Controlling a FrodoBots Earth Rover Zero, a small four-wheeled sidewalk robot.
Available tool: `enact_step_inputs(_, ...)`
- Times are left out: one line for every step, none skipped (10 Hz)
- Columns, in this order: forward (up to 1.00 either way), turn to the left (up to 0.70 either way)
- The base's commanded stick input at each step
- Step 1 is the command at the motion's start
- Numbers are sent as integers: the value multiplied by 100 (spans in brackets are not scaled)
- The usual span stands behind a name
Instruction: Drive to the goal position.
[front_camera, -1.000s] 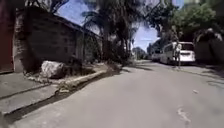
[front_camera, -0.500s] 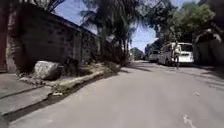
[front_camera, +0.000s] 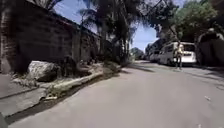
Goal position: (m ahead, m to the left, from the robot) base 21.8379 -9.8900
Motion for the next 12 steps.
enact_step_inputs(100, -27)
enact_step_inputs(100, -26)
enact_step_inputs(100, -23)
enact_step_inputs(100, -23)
enact_step_inputs(100, -26)
enact_step_inputs(100, -31)
enact_step_inputs(100, -40)
enact_step_inputs(100, -40)
enact_step_inputs(100, -40)
enact_step_inputs(100, -40)
enact_step_inputs(100, -40)
enact_step_inputs(100, -2)
